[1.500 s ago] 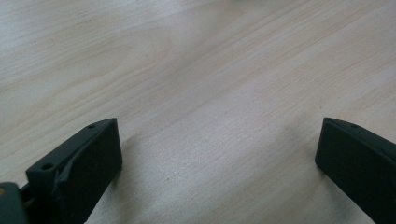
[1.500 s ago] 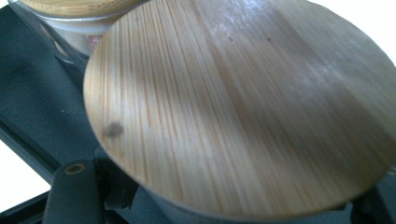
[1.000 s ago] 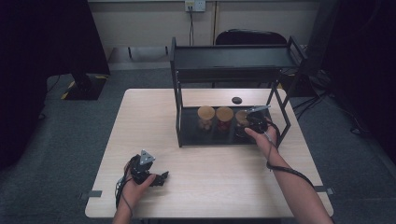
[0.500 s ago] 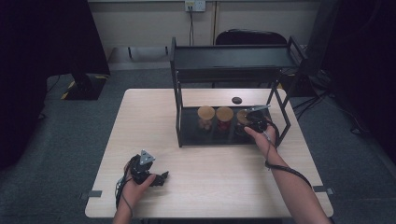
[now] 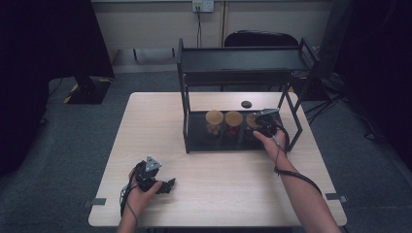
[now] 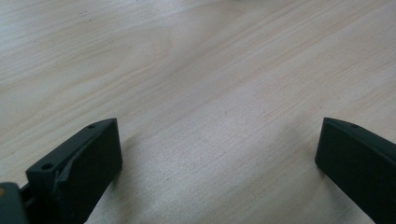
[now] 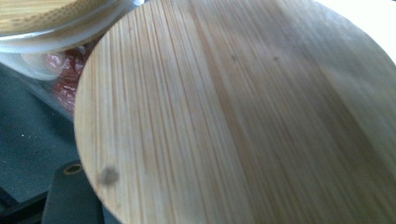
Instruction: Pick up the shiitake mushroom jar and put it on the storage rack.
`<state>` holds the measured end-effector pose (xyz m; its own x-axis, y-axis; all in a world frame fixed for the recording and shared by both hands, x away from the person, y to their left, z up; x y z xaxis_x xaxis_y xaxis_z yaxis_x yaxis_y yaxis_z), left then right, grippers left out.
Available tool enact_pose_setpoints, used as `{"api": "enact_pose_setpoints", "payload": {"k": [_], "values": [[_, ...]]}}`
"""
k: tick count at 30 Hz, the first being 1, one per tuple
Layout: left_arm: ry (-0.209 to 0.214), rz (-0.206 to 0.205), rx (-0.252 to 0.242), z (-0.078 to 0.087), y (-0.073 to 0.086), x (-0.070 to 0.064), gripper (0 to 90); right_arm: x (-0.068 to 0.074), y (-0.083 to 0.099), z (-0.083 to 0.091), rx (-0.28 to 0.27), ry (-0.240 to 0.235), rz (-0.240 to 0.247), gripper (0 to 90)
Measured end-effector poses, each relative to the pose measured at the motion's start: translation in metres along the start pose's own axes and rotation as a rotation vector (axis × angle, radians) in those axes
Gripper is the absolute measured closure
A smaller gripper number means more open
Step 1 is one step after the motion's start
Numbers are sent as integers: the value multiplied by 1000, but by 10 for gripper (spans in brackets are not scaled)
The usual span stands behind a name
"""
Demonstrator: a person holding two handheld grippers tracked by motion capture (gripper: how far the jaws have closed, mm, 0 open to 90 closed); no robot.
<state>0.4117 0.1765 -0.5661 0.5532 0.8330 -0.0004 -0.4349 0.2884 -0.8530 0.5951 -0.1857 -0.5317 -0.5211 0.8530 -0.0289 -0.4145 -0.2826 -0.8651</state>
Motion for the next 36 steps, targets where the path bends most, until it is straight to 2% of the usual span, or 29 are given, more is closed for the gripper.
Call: {"api": "enact_pose_setpoints", "payload": {"k": [9, 15, 20, 25, 32, 36], "values": [[0, 0, 0, 0, 0, 0, 2, 0, -1, -1, 1, 12, -9, 245], [0, 0, 0, 0, 0, 0, 2, 0, 2, -1, 14, 25, -38, 98], [2, -1, 0, 0, 0, 0, 2, 0, 1, 4, 22, 34, -37, 83], [3, -2, 1, 0, 0, 0, 2, 1, -1, 9, 6, 40, -32, 67], [5, -3, 1, 0, 0, 0, 2, 5, -3, 18, -15, 19, -39, 6], [5, -3, 1, 0, 0, 0, 2, 7, -3, 23, -19, 24, -54, 10]]}}
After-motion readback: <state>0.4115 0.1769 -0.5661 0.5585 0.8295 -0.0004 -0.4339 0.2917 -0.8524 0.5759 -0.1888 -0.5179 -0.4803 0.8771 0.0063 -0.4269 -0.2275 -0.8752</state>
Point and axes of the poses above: each handheld gripper's, and its own axes: z roughly backward along the jaws, y roughly out of its underside, x roughly to its left, the point moved 8 cm from there along -z, roughly forward along the jaws, and after that the axes turned 13 degrees about -x, right-handed, at the moved point
